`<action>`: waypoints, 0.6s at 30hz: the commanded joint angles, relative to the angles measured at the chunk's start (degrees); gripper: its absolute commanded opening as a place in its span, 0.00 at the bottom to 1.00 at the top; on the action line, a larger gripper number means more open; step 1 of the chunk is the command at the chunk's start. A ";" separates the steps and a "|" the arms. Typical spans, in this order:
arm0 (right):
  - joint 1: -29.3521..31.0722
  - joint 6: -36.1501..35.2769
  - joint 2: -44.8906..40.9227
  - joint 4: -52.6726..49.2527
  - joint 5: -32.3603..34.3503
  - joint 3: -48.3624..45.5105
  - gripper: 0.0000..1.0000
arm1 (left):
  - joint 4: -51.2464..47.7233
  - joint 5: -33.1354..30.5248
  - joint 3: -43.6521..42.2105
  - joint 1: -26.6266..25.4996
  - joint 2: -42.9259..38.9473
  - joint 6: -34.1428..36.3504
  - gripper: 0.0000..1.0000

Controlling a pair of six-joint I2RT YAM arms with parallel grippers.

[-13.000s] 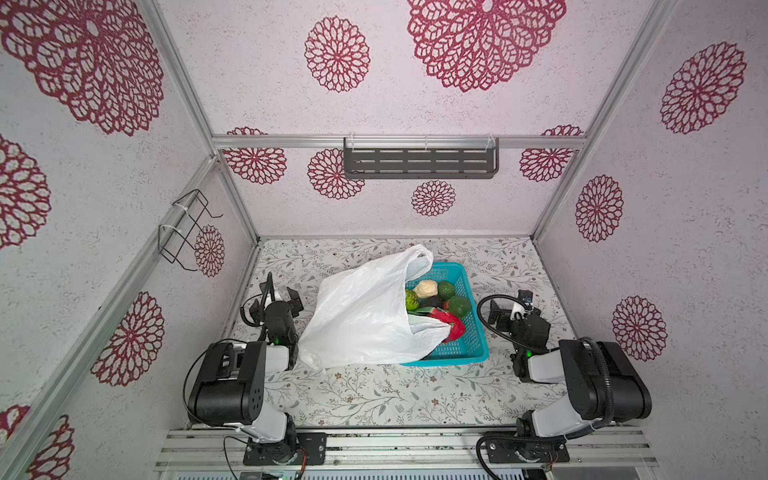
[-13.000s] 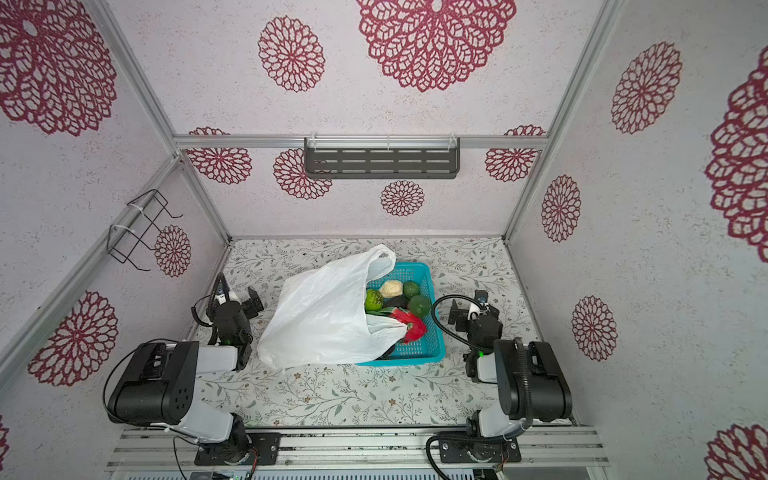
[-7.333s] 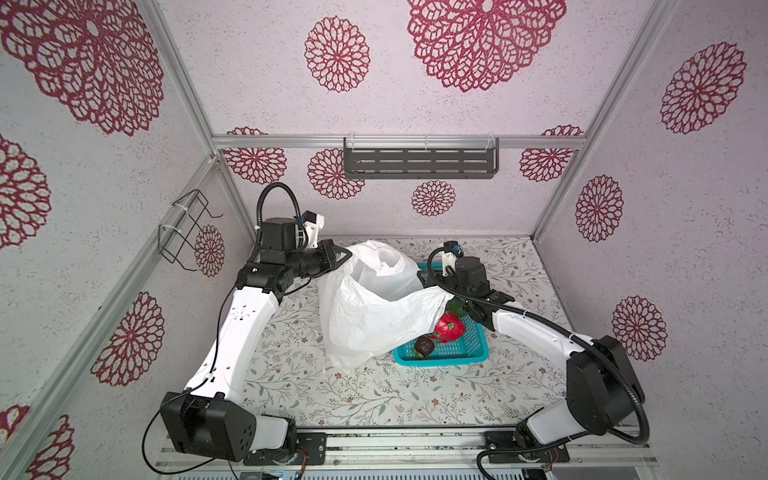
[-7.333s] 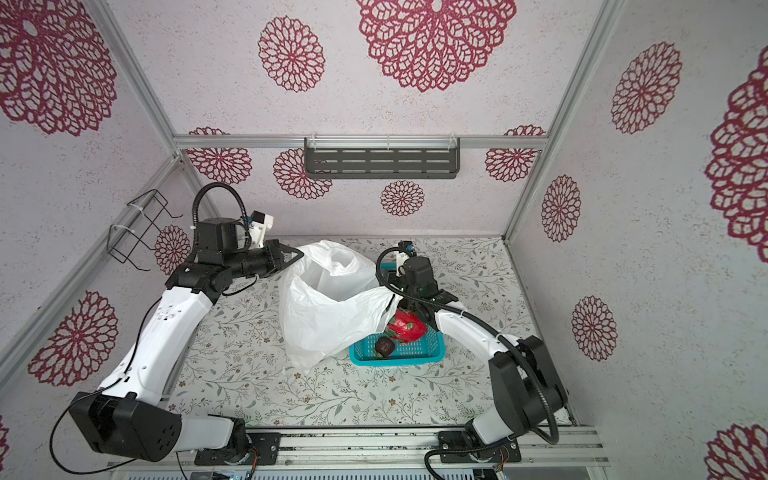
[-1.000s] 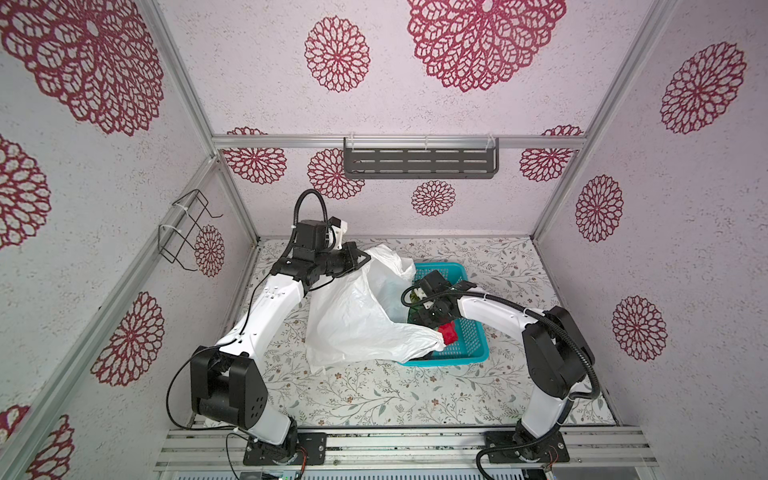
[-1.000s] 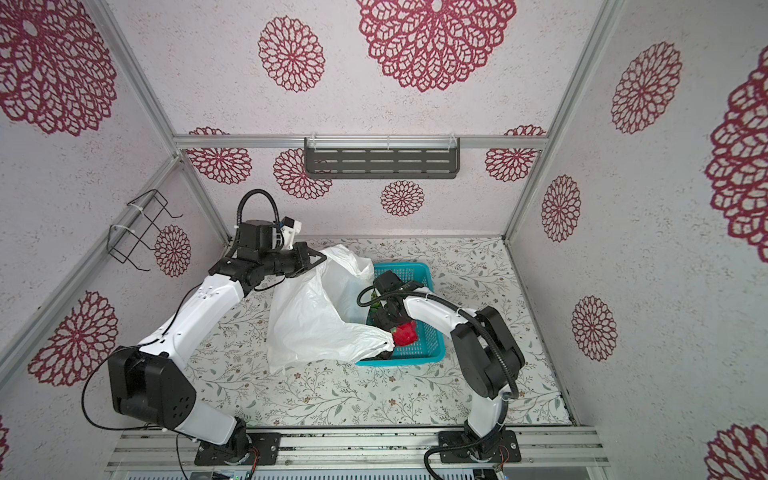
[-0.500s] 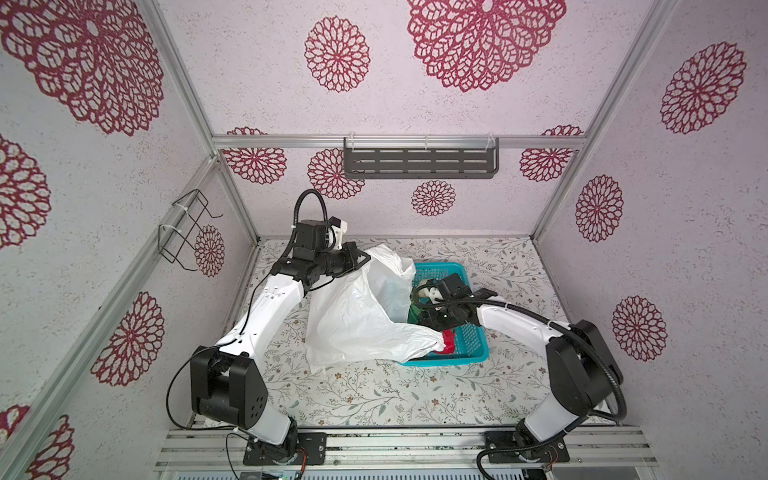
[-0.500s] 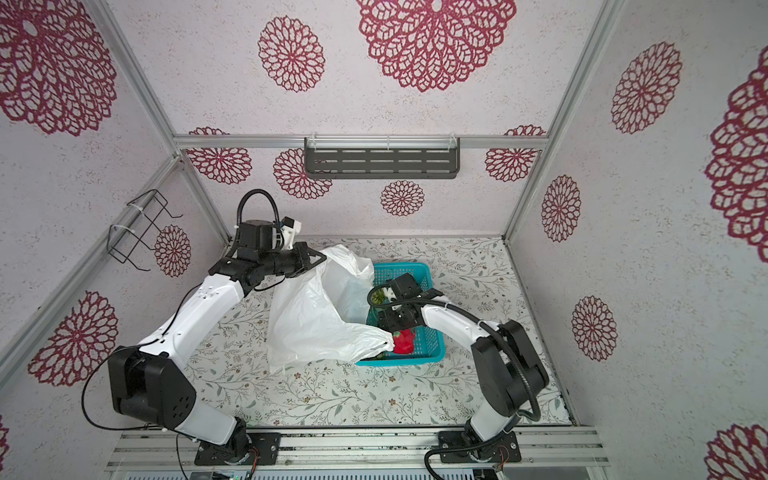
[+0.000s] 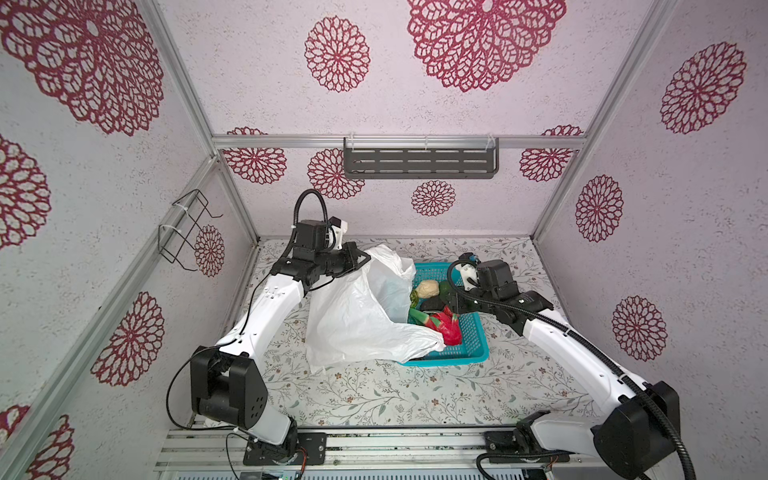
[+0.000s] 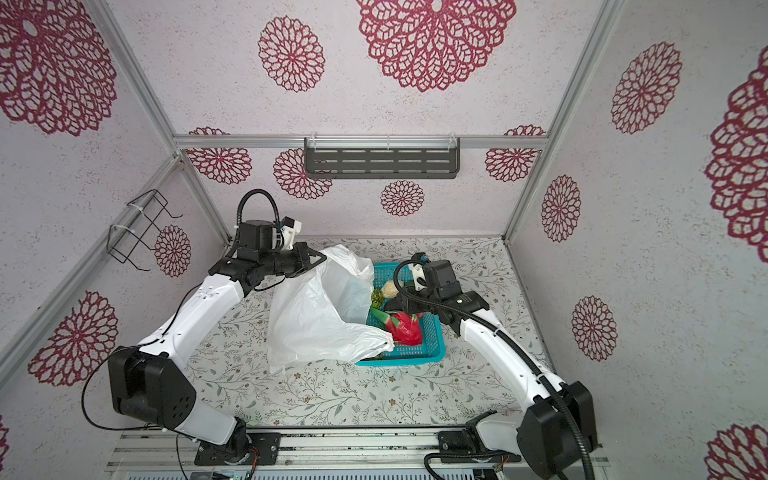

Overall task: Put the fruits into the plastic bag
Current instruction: 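Lower the right gripper and grasp the red dragon fruit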

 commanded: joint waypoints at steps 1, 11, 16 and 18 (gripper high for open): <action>0.20 -2.27 1.65 -3.81 -2.18 -0.18 0.82 | 0.48 0.76 1.07 0.29 0.13 1.05 0.00; 2.08 -2.47 10.19 -3.57 2.00 -2.28 0.99 | 1.23 1.37 1.05 0.29 0.90 0.55 0.00; 5.32 -4.08 15.62 -5.81 8.05 -1.37 0.99 | 0.91 1.33 1.25 0.29 0.81 0.72 0.00; 6.09 -3.30 18.15 -6.53 11.26 -1.09 0.99 | 0.83 1.27 1.33 0.29 0.79 0.88 0.00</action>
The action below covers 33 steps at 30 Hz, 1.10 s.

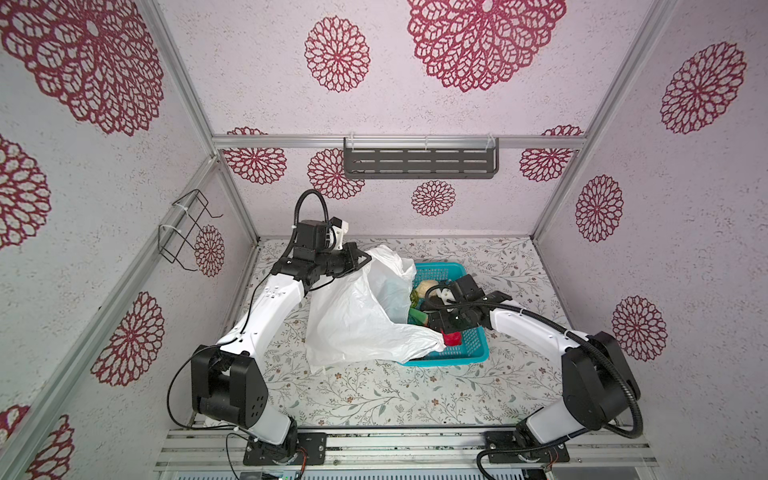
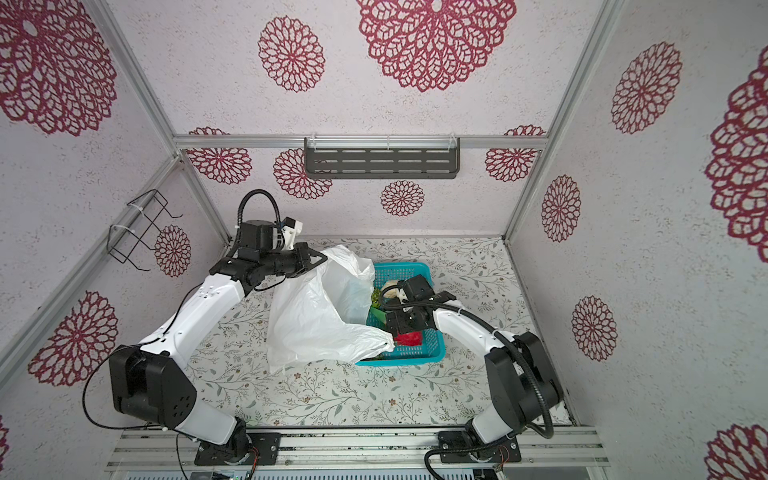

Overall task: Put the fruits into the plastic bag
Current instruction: 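Lower the right gripper and grasp the red dragon fruit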

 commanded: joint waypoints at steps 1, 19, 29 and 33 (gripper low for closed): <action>1.29 0.01 2.97 -2.82 6.61 1.52 0.99 | 0.63 0.40 1.41 0.29 0.60 0.68 0.00; 1.03 4.61 9.73 8.87 -3.12 -1.25 0.26 | 0.15 0.01 1.00 0.29 0.44 0.55 0.00; -4.47 7.91 -7.43 15.91 -10.59 -4.88 0.06 | 0.19 0.09 1.07 0.29 0.22 0.81 0.00; -7.35 8.91 -12.65 15.67 -11.16 -5.06 0.00 | 0.36 0.44 1.07 0.33 0.50 0.73 0.00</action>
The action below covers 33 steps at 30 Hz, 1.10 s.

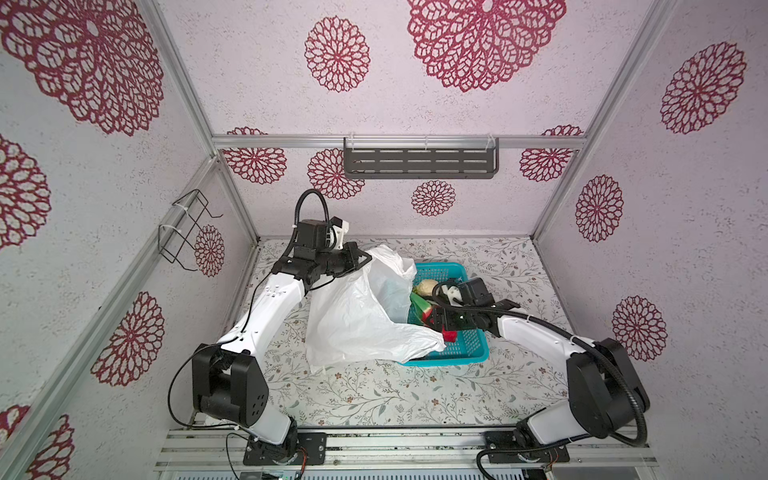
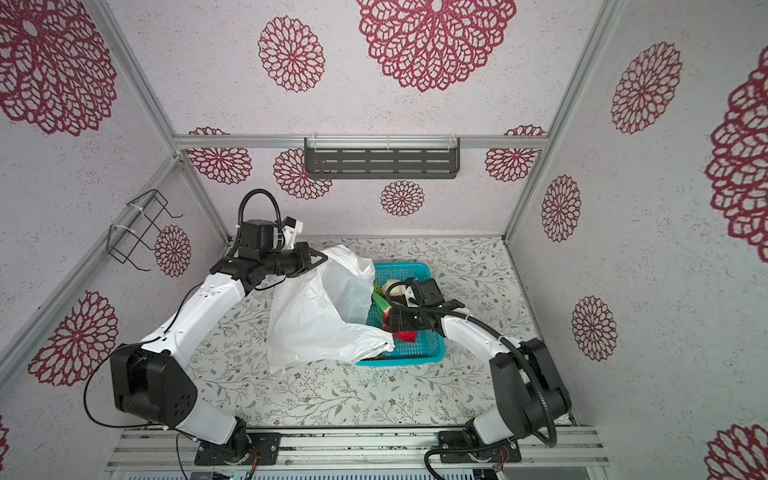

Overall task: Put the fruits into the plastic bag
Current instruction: 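Lift the dragon fruit with the right gripper toward the bag opening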

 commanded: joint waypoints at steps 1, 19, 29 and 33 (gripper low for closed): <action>-2.10 2.27 -6.59 2.90 -2.17 2.01 0.00 | 0.49 0.30 0.68 0.29 0.03 0.64 0.00; -2.65 -8.97 -18.54 -13.54 -8.76 8.81 0.00 | 1.03 0.70 1.07 0.29 -0.07 0.77 0.00; -0.44 -13.18 -18.36 -21.91 -13.59 10.42 0.00 | 0.88 1.25 2.51 0.20 1.19 0.79 0.00; 4.72 -11.41 -14.58 -15.69 -13.44 11.63 0.00 | 0.94 1.22 2.63 -0.11 1.43 0.70 0.00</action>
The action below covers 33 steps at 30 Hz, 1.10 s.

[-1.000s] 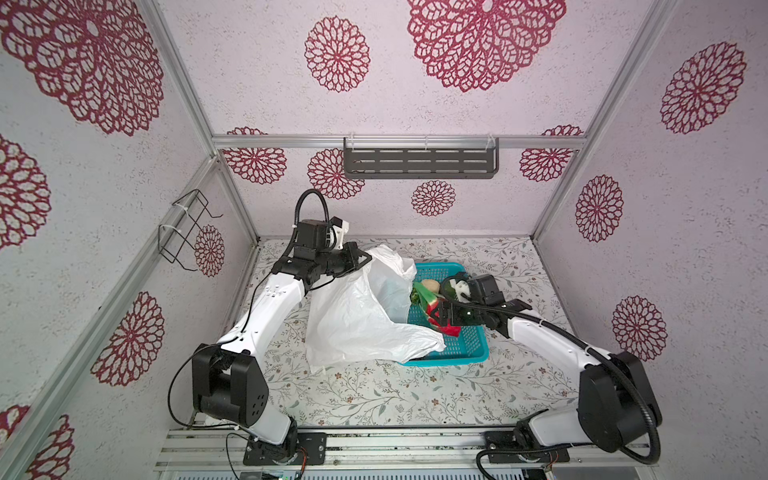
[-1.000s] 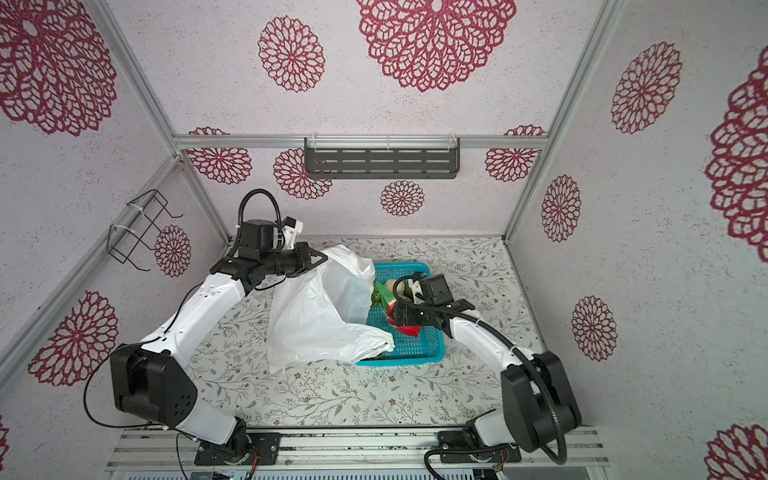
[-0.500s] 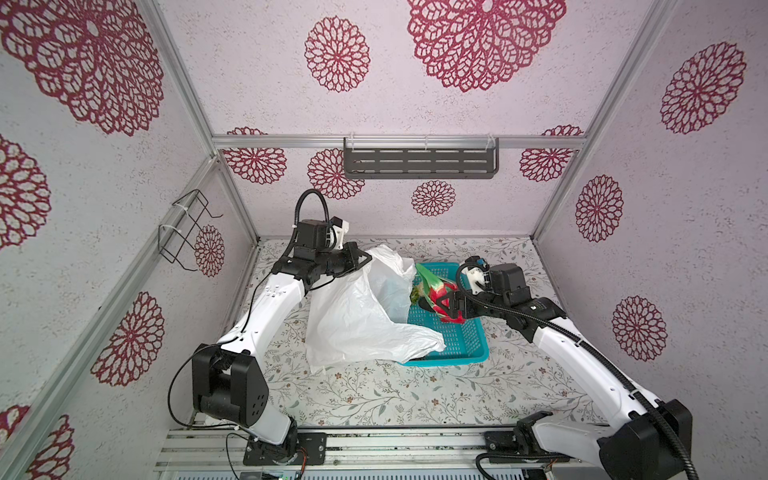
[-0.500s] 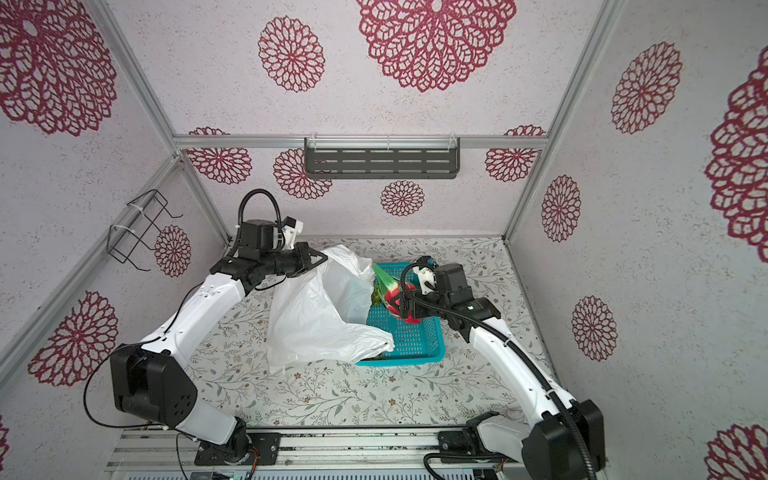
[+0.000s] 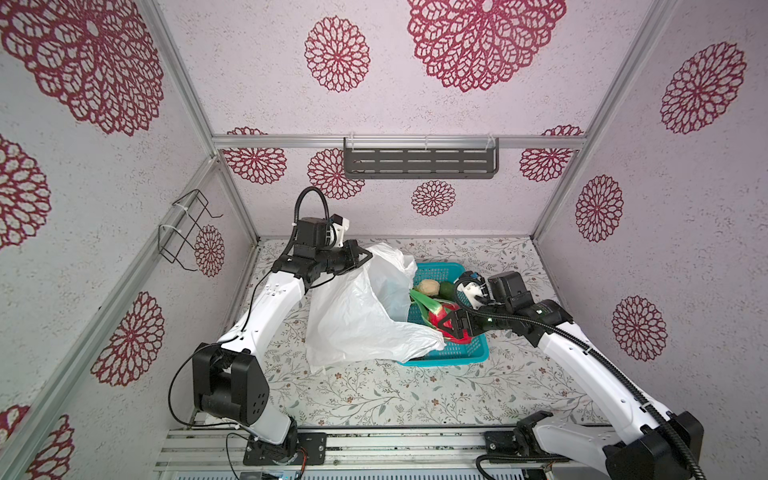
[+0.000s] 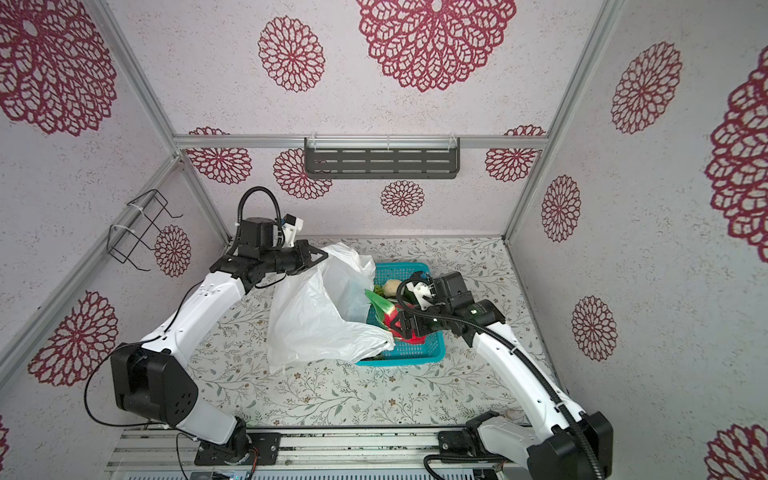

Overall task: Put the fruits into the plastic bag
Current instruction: 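Lift the dragon fruit with the right gripper toward the bag opening, then lower the dragon fruit into the white bag held by the left gripper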

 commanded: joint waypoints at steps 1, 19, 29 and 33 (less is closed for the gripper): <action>4.25 -0.15 3.07 8.62 -3.12 4.54 0.00 | 0.81 0.79 1.35 -0.29 0.81 0.54 0.00; 10.46 8.31 29.87 27.58 0.36 26.16 0.00 | 0.75 1.11 2.28 -3.31 1.50 0.02 0.00; 14.24 8.04 39.32 26.73 -6.37 30.90 0.03 | 3.36 1.52 1.58 -3.58 1.50 -1.33 0.00; 14.37 8.40 42.96 25.08 -9.43 31.25 0.08 | 3.58 1.20 1.32 -3.34 1.16 -1.08 0.00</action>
